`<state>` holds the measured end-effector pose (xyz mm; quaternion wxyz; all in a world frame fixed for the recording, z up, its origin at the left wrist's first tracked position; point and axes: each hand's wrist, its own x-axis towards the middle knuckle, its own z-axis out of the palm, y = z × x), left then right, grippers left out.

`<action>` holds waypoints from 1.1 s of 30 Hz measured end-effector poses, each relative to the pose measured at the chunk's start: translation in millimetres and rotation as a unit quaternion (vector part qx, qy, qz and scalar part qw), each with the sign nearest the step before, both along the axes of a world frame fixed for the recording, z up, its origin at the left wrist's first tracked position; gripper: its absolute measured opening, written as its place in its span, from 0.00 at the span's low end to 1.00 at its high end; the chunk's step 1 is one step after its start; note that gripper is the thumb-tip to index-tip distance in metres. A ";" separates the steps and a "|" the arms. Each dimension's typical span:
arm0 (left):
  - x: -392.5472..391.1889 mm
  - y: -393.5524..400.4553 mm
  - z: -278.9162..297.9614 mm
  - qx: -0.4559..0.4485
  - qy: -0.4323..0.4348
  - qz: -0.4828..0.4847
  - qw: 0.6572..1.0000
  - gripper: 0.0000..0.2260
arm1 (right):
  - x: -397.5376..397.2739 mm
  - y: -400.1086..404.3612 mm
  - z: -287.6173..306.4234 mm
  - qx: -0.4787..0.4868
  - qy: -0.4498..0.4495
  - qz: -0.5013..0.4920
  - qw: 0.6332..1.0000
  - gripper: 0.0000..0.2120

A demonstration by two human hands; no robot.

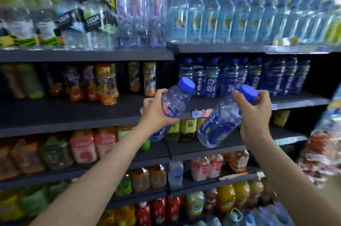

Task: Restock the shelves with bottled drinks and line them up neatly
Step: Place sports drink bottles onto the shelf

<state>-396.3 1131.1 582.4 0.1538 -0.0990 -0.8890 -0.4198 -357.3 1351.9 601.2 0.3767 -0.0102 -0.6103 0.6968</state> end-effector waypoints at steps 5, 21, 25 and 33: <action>-63.6 41.6 -2.7 0.022 -0.006 -0.060 0.998 0.38 | -48.9 41.6 16.6 0.021 0.032 -0.079 0.996 0.18; -223.3 143.5 -12.1 0.105 -0.016 0.030 0.994 0.32 | -211.8 102.4 6.0 0.181 0.020 -0.080 0.980 0.15; -238.7 160.1 -12.9 0.145 -0.035 0.090 0.985 0.37 | -251.6 109.2 -0.5 0.182 -0.014 -0.020 0.983 0.16; -234.2 192.6 -26.0 0.144 -0.004 0.167 0.975 0.35 | -291.4 115.7 4.9 0.259 -0.112 0.128 0.951 0.33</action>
